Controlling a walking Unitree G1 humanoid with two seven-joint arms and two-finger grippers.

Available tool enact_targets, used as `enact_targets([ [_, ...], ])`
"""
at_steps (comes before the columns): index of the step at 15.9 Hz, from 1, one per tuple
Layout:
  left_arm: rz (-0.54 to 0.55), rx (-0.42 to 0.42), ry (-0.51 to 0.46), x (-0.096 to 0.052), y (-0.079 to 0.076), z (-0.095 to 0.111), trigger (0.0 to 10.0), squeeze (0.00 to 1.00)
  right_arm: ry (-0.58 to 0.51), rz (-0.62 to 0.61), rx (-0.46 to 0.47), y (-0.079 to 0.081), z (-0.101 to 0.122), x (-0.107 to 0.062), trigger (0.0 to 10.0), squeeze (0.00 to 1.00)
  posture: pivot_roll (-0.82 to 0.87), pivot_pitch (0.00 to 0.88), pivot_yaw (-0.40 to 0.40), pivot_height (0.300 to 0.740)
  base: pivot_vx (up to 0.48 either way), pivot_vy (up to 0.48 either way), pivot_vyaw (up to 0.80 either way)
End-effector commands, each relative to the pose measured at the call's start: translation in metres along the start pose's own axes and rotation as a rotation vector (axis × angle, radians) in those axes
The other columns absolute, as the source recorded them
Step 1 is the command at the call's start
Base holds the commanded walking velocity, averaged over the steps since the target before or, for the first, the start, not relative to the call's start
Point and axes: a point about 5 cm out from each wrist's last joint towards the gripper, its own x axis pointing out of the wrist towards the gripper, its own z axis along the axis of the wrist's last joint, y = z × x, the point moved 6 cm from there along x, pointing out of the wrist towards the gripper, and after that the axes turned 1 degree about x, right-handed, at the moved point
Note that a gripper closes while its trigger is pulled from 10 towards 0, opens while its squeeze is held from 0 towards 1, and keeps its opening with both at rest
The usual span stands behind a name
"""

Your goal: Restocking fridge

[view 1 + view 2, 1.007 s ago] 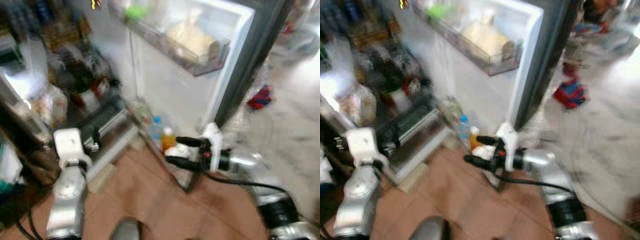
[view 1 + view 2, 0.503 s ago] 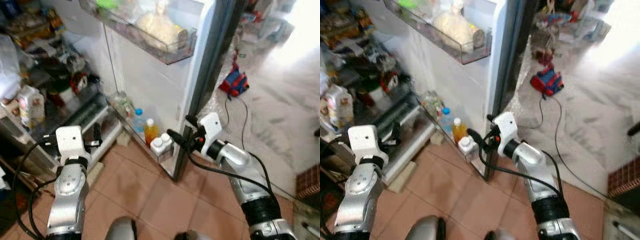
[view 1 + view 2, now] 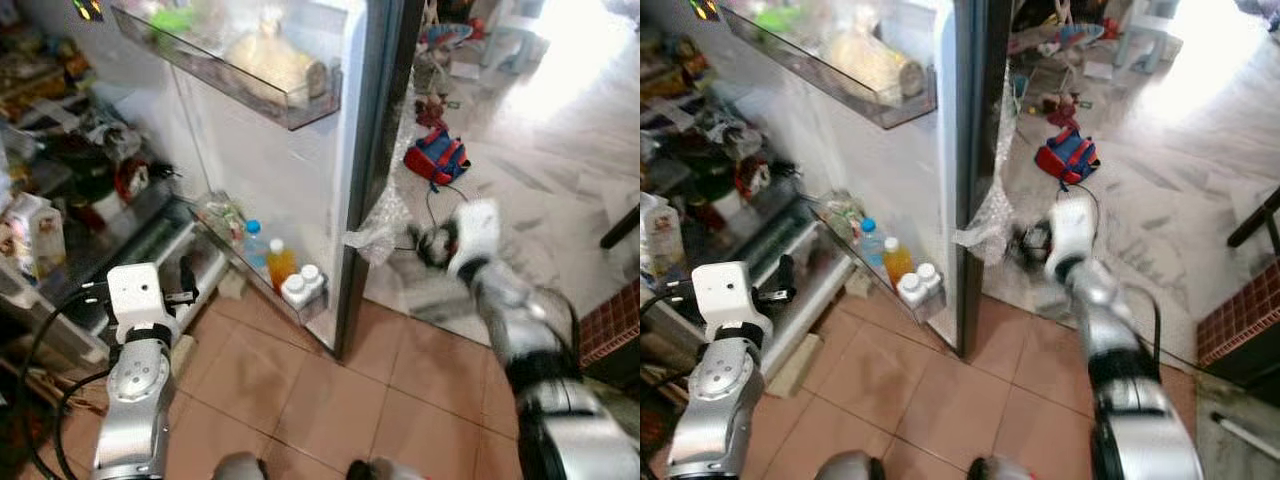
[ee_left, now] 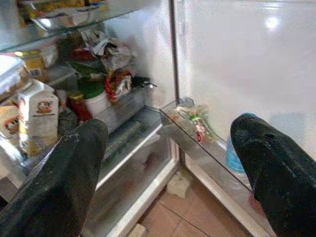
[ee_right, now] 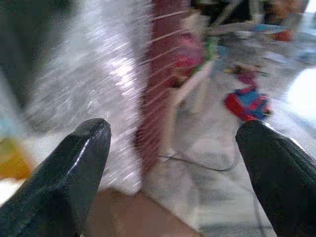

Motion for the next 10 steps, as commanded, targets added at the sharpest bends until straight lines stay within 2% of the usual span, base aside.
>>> enact_targets([
  [1,0.012,0.024,0.003,-0.003,0.006,0.000,10.0,0.00,-0.004,-0.071,0.032,-0.008,0.009,0.009,10.0,0.00,0.14,0.029,-0.015,0.740,0.000,0.000,0.00],
  [4,0.016,0.032,0.008,-0.006,0.008,-0.001,10.0,0.00,-0.032,-0.070,0.095,0.001,0.024,0.021,10.0,0.00,0.16,0.033,-0.020,0.740,0.000,0.000,0.00],
  [5,0.016,0.035,0.011,-0.008,0.008,-0.001,10.0,0.00,-0.041,0.015,0.213,0.028,0.036,0.033,10.0,0.00,0.16,0.035,-0.023,0.740,0.000,0.000,0.00],
  [10,0.006,0.034,0.017,-0.010,0.006,-0.002,10.0,0.00,-0.099,0.313,0.308,0.098,0.060,0.040,10.0,0.00,0.17,0.033,-0.023,0.740,0.000,0.000,0.00],
])
